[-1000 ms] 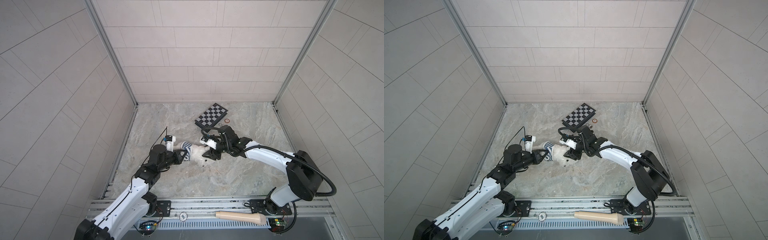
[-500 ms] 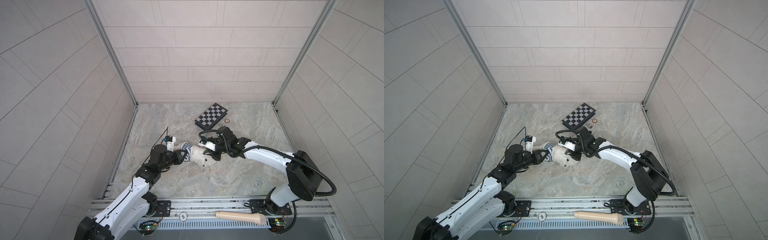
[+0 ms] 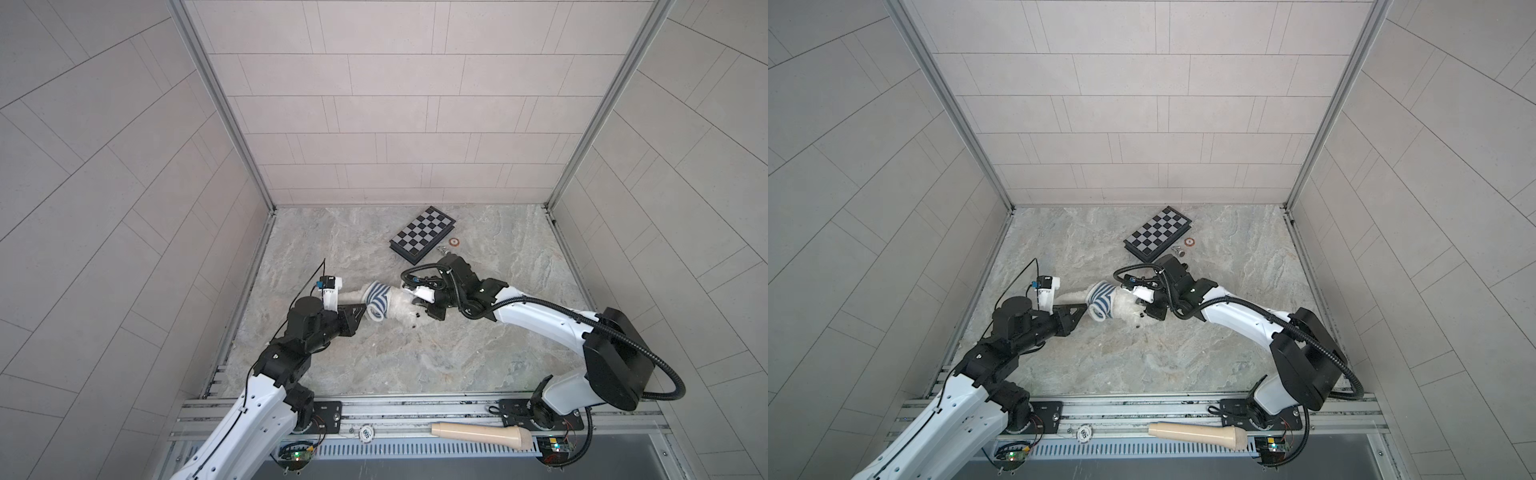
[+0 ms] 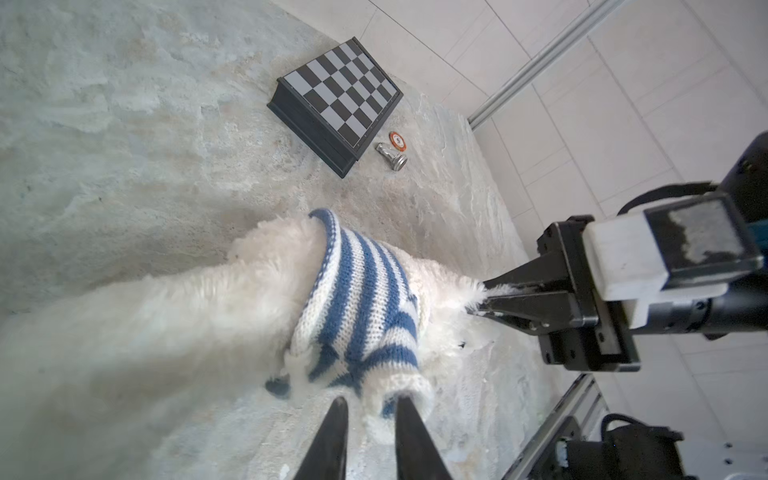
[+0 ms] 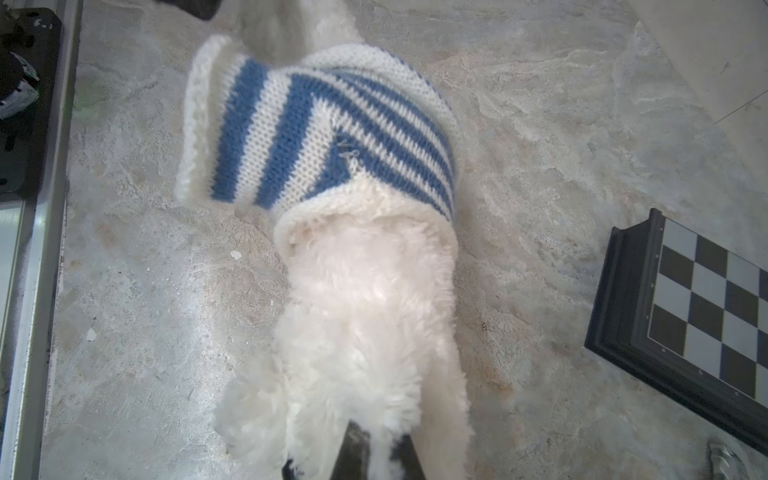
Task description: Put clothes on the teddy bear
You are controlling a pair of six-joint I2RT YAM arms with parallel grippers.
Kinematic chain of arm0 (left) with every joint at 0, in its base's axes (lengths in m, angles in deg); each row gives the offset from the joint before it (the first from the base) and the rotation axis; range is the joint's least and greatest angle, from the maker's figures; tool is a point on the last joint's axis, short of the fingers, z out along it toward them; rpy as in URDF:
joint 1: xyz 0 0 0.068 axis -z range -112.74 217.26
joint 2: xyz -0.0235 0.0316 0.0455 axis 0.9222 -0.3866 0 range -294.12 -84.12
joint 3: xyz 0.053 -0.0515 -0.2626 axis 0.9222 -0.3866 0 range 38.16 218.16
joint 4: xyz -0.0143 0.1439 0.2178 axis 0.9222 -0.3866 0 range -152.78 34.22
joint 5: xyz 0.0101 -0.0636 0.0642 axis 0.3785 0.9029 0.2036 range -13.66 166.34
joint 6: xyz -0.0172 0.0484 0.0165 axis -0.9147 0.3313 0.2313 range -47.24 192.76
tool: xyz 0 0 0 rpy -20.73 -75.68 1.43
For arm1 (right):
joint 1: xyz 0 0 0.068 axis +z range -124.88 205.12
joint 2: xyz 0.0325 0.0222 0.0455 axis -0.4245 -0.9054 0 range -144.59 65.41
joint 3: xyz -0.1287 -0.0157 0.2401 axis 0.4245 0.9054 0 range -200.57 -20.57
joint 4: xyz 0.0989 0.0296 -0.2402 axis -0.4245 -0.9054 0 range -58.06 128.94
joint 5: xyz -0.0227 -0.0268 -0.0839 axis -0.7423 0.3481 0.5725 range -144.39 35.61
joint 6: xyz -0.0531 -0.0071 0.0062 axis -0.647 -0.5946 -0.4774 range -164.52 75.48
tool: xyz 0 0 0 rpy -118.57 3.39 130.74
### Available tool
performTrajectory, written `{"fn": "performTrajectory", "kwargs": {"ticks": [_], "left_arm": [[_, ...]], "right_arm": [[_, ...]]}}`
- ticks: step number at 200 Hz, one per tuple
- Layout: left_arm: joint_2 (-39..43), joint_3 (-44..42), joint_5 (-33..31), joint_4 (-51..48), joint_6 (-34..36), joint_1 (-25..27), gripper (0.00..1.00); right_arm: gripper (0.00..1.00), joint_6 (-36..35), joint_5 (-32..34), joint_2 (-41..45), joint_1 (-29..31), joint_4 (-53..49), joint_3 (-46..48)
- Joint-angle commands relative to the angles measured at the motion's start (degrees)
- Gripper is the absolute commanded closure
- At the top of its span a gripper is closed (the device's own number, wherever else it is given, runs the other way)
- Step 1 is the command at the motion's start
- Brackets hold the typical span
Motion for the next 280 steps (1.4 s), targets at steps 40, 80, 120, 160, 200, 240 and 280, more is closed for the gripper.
{"fn": "performTrajectory", "kwargs": {"ticks": [40,80,120,160,200,240,280], "left_arm": [[-1.6,1.4,0.3,-1.3,0.2,3.2,1.0],[-7.8,1.7,-2.9,3.4,0.4,5.1,1.0],[-9.9,1.5,-5.7,6.9,-0.7,5.2,1.0],[-9.9,1.4,-9.0,9.2,-1.5,5.2,0.99],[-9.7,1.4,-7.9,9.3,-1.4,5.2,1.0],[-8.3,2.5,-8.0,6.4,-0.8,7.8,1.0],[-7.7,3.2,-9.9,3.8,-0.7,8.9,1.0]], "right_arm": [[1.0,-1.1,0.3,1.8,0.5,2.8,0.4],[1.0,-0.8,0.6,2.5,1.1,3.1,1.0],[1.0,-0.9,0.5,2.4,1.6,3.4,1.3],[1.0,-1.0,0.4,2.5,2.0,3.9,1.6],[1.0,-1.3,0.9,3.0,2.2,3.7,1.6],[1.0,-1.0,1.1,2.9,2.3,4.1,1.6],[1.0,-1.0,1.6,2.9,2.3,4.1,1.4]]}}
